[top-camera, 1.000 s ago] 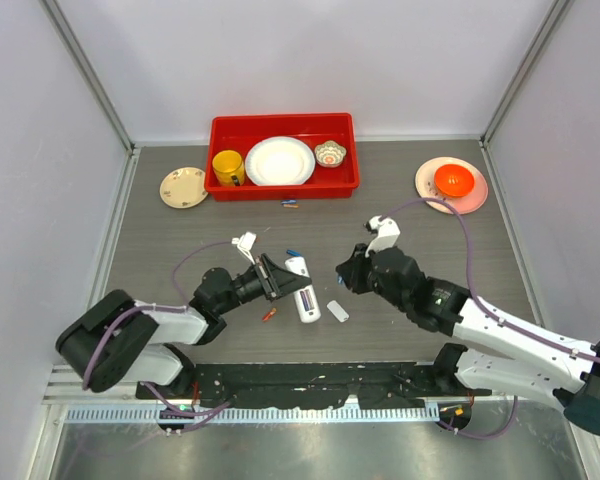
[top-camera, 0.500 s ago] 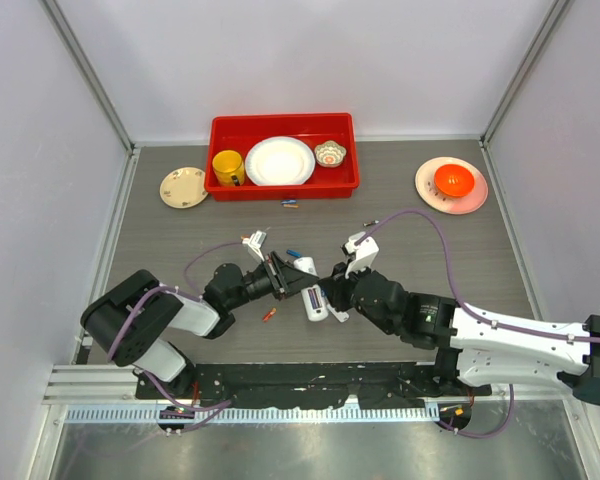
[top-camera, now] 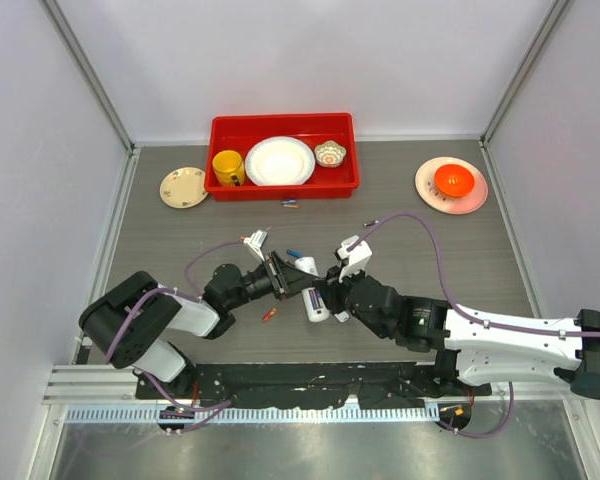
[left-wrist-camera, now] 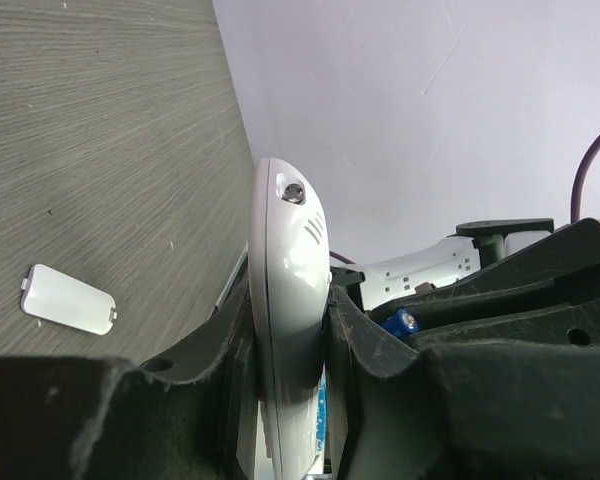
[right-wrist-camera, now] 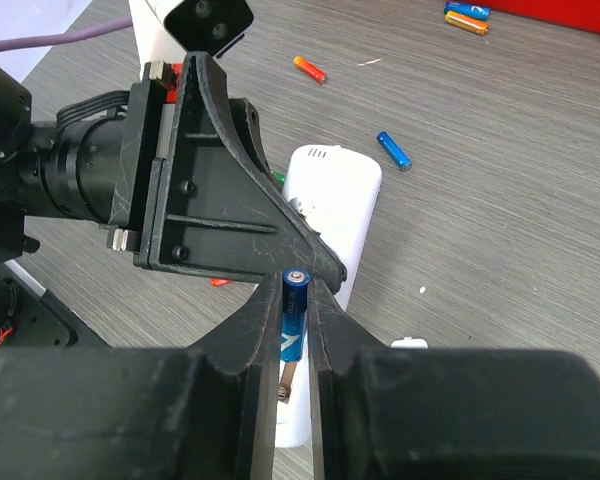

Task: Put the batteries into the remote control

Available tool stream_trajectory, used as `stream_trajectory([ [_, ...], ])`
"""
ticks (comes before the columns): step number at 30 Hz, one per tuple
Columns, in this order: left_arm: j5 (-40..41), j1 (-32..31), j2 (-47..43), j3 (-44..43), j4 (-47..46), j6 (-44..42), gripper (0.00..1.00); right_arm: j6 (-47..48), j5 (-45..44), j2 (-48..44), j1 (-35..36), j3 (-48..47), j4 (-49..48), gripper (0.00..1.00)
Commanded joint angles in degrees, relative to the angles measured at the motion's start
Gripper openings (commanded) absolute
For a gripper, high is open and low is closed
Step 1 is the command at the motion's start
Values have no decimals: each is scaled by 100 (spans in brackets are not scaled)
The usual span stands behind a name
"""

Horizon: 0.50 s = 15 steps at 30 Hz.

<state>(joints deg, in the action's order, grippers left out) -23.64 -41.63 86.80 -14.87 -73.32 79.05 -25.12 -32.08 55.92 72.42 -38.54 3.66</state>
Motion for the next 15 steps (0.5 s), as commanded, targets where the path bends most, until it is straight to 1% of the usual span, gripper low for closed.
stream_trajectory([
  [1,-62,-38,-173,-191,-1527,-21,0,104,-176,111,53,22,-331,1],
  [10,-62,-39,-199,-244,-1527,-3,0,-1,-97,191,79,84,-243,1],
  [15,-44,-39,-225,-262,-1527,-12,0,-115,96,261,79,31,-41,1],
])
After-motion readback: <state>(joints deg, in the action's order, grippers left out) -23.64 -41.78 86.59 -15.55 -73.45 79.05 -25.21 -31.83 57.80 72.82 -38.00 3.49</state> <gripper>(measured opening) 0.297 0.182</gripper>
